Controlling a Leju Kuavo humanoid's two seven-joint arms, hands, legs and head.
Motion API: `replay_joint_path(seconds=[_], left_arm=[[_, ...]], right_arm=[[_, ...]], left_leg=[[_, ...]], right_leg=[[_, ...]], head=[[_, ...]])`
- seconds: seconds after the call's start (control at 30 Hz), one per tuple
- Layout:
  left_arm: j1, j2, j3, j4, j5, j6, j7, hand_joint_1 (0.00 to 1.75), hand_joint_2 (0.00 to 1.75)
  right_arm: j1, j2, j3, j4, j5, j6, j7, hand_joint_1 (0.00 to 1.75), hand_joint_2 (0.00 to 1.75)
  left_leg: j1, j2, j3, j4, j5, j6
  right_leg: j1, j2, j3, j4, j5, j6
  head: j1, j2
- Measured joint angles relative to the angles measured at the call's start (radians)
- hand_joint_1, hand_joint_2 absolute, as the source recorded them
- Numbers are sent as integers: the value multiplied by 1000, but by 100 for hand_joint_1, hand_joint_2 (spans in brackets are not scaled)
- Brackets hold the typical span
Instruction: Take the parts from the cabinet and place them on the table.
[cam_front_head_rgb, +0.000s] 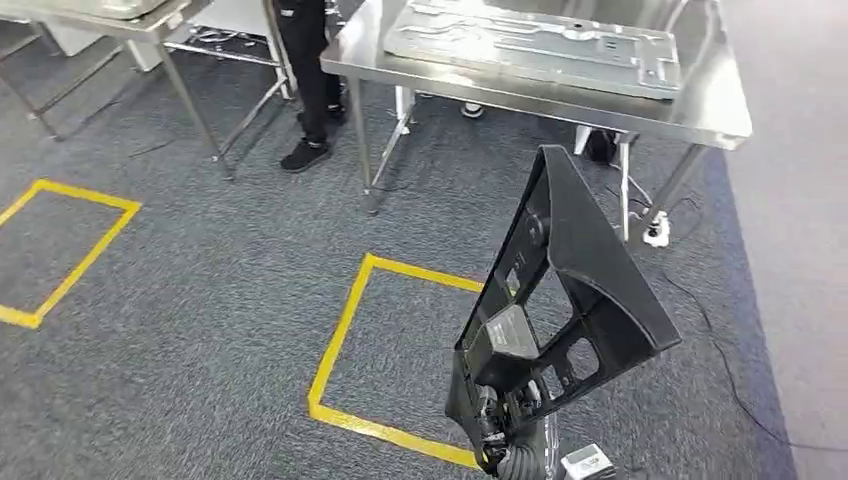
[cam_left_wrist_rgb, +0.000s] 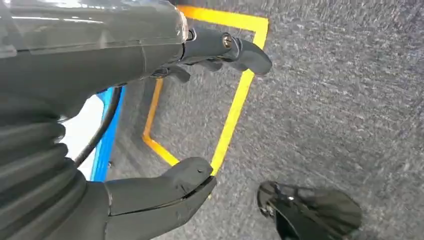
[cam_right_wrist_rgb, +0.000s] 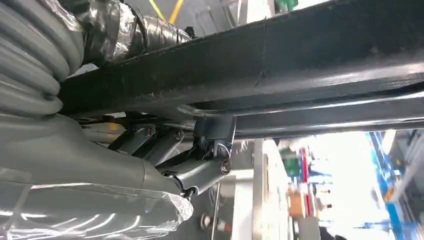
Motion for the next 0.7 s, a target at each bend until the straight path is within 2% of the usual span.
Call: replay_joint_path(seconds=[0.03, 0.07, 0.1, 0.13, 0.23, 0.27, 0.3, 0.33, 0.37, 0.4, 0.43, 0.47, 0.5, 0.53, 0.57, 0.6, 0.63, 0.7], left_arm=[[0, 1, 0, 0, 0, 0, 0, 0, 175], [-1, 2, 0, 0, 0, 0, 2, 0, 175], [1, 3, 2, 0, 2, 1, 5, 0, 175], [1, 3, 3, 0, 3, 2, 6, 0, 175], [-7, 3, 5, 0, 4, 2, 16, 0, 175], [-7, 2, 6, 0, 6, 2, 17, 0, 175], [-7, 3, 6, 0, 6, 2, 18, 0, 175], [-6, 3, 6, 0, 6, 2, 18, 0, 175], [-3, 4, 7, 0, 6, 2, 19, 0, 175], [-1, 5, 7, 0, 6, 3, 20, 0, 175], [0, 6, 8, 0, 6, 2, 21, 0, 175], [-1, 7, 8, 0, 7, 2, 23, 0, 175], [-1, 7, 9, 0, 8, 2, 23, 0, 175], [-2, 7, 10, 0, 8, 2, 24, 0, 175], [-2, 6, 11, 0, 8, 2, 24, 0, 175], [-2, 6, 12, 0, 8, 2, 24, 0, 175], [-3, 6, 13, 0, 8, 2, 24, 0, 175], [-6, 6, 15, 0, 8, 1, 24, 0, 175]], right_arm=[[0, 0, 0, 0, 0, 0, 0, 175, 175], [0, 0, 0, 0, 0, 0, 0, 175, 175], [0, 1, 0, 0, 0, 0, 0, 175, 175], [-1, 1, 0, 0, 0, 1, 0, 175, 175], [3, 1, -2, 0, 3, 4, 0, 175, 175], [3, 1, -3, 1, 4, 5, 0, 175, 175], [4, 1, -4, 1, 5, 5, 0, 175, 175], [2, 1, -4, 1, 8, 6, 0, 175, 175], [2, 1, -3, 2, 10, 8, 0, 175, 175], [2, 1, -4, 2, 12, 8, 0, 175, 175], [2, 1, -4, 5, 14, 8, 0, 175, 175], [2, 1, -4, 8, 14, 8, 0, 175, 175], [2, 1, -5, 10, 15, 8, 0, 175, 175], [2, 1, -6, 11, 15, 8, 0, 175, 175], [2, 1, -6, 11, 15, 8, 0, 175, 175], [2, 1, -6, 11, 15, 8, 0, 175, 175], [1, 1, -6, 13, 16, 8, 1, 175, 175], [2, 2, -6, 14, 15, 8, 0, 175, 175]], left_leg=[[1, -5, 32, -81, 52, 1], [3, -29, 69, -174, 103, 2], [6, -85, 86, -210, 88, 8], [6, -94, 84, -227, 88, 10], [-2, -65, 87, -222, 91, 26], [9, -49, 90, -234, 99, 38], [6, -38, 94, -239, 100, 42], [5, -24, 95, -240, 99, 50], [2, -11, 94, -239, 98, 52], [0, 4, 94, -239, 96, 53], [0, 20, 95, -238, 94, 52], [0, 33, 97, -238, 92, 52], [0, 47, 101, -238, 88, 50], [0, 59, 107, -238, 84, 47], [0, 69, 115, -239, 80, 45], [-1, 79, 121, -240, 76, 40], [-8, 86, 119, -238, 70, 32], [-8, 103, 127, -244, 68, 22]], right_leg=[[-2, 15, 1, 4, -3, 4], [-4, 28, 0, 13, -8, 9], [-3, 38, -5, 20, -13, 16], [-1, 48, -14, 32, -14, 21], [-7, 77, -24, 22, -5, 42], [-9, 71, -25, 29, -10, 45], [-2, 10, -35, 52, -25, 49], [-2, -32, -64, 109, -61, 54], [-4, -49, -103, 185, -99, 57], [-6, -55, -142, 261, -129, 60], [-8, -58, -174, 322, -143, 62], [-8, -60, -180, 327, -130, 63], [-9, -64, -157, 280, -92, 62], [-8, -71, -115, 203, -47, 59], [-6, -92, -61, 102, -2, 53], [1, -140, -28, 31, 2, 45], [12, -145, -23, 25, -4, 39], [14, -122, -29, 28, -5, 31]], head=[[0, 0], [0, 0], [0, 0], [1, 0], [0, 0], [0, 0], [1, 0], [2, 0], [3, 0], [2, 0], [3, 0], [3, 0], [3, 0], [3, 0], [3, 0], [3, 0], [3, 0], [3, 0]])
